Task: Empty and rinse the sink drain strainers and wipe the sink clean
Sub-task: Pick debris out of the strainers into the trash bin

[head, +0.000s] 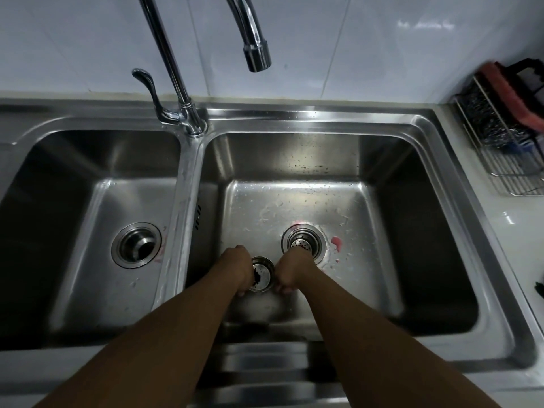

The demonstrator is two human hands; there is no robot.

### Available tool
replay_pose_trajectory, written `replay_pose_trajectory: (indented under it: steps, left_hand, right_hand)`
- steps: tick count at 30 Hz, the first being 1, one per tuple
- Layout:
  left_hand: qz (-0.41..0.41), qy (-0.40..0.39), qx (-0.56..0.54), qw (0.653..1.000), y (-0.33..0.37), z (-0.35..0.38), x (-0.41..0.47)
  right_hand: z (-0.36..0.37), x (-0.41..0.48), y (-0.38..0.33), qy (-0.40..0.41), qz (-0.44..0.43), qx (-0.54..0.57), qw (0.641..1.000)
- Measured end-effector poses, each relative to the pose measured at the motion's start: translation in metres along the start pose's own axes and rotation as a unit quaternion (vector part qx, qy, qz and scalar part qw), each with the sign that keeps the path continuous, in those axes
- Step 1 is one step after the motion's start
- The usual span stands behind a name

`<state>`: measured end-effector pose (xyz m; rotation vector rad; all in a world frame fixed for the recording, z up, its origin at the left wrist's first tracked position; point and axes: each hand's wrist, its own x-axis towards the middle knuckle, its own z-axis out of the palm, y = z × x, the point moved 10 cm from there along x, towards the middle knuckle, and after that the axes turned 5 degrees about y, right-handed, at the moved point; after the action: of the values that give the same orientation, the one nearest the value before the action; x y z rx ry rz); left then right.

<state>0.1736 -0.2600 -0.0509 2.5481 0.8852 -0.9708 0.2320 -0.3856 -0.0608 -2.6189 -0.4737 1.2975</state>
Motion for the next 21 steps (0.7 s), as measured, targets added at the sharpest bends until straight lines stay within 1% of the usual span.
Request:
replay_pose_trajectory:
  steps: [1,2,3,4,6,8,9,10,12,15,18,21]
  left_hand:
    - [-0.001,-0.001,-0.006,1.000,0.000,0.000,0.000]
    - [-0.002,-0.001,-0.017,1.000,0.000,-0.001,0.000]
    - [-0.003,0.000,-0.030,1.000,-0.001,-0.001,0.001]
    - [-0.002,0.005,-0.042,0.999,-0.001,-0.004,0.001]
    - [-0.001,0.026,-0.052,0.998,-0.001,-0.014,0.002]
    - [0.004,0.043,-0.048,0.998,0.002,-0.025,0.003]
    - [0.012,0.056,-0.039,0.998,0.006,-0.032,0.003]
    - [0.026,0.074,-0.022,0.997,0.013,-0.041,0.003]
    - [0.066,0.116,0.022,0.991,0.032,-0.056,0.003]
    - [0.148,0.152,0.073,0.975,0.067,-0.059,0.003]
    - [0.207,0.149,0.109,0.961,0.100,-0.045,0.007]
    - [0.241,0.142,0.132,0.951,0.124,-0.026,0.013]
  right_hand:
    - [0.001,0.004,0.010,0.010,0.040,0.083,0.996]
    - [0.000,0.001,0.015,0.020,0.065,0.123,0.990]
    - [-0.006,0.001,0.017,0.041,0.055,0.112,0.991]
    - [-0.007,0.000,0.018,0.040,0.030,0.047,0.998]
    - [-0.013,-0.004,0.017,0.036,0.004,0.013,0.999]
    - [-0.019,-0.009,0.015,0.003,-0.024,-0.029,0.999]
    - [-0.025,-0.011,0.016,-0.006,-0.037,-0.068,0.997]
    - [-0.032,-0.011,0.020,-0.002,-0.049,-0.133,0.990]
    - [-0.048,-0.008,0.037,0.041,-0.023,-0.149,0.988]
    - [-0.067,-0.005,0.061,0.123,0.011,-0.087,0.988]
    - [-0.064,0.004,0.080,0.131,0.009,-0.074,0.989]
    - [-0.058,0.015,0.092,0.117,0.003,-0.051,0.992]
